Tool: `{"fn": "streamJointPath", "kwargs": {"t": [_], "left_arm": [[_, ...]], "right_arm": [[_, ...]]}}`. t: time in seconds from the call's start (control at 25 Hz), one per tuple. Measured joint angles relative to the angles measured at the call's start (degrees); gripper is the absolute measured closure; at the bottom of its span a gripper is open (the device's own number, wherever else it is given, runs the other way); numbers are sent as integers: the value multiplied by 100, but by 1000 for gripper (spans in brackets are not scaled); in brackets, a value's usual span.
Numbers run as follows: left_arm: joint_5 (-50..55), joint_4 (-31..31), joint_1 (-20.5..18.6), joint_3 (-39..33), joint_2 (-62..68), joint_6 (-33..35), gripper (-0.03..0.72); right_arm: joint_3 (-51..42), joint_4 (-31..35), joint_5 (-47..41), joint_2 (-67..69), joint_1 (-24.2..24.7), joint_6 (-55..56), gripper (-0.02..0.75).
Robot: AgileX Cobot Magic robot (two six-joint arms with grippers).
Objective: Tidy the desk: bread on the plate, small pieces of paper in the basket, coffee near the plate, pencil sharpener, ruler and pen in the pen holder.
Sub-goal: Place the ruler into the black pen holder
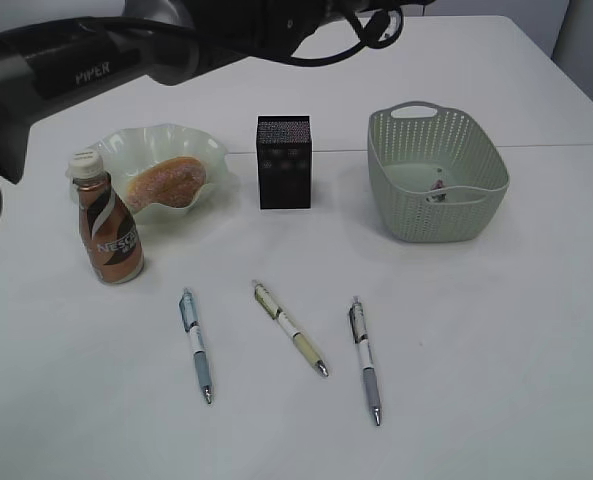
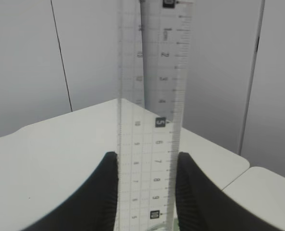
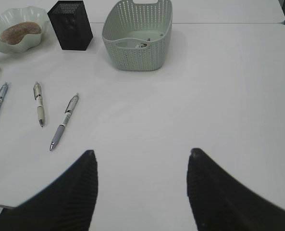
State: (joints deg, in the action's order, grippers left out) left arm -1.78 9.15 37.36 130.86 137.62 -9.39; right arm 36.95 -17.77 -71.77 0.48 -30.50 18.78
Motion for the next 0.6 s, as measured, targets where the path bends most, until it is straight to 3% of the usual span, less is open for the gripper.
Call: {"fn": "streamJointPath", "kwargs": {"t": [0.28, 0.6], "left_arm": [[178, 1, -220, -102, 80, 0, 456], [827, 145, -218, -106, 80, 0, 456]], "right_arm": [[0, -10, 0, 0, 0, 0, 274], [0, -10, 0, 0, 0, 0, 274]]}}
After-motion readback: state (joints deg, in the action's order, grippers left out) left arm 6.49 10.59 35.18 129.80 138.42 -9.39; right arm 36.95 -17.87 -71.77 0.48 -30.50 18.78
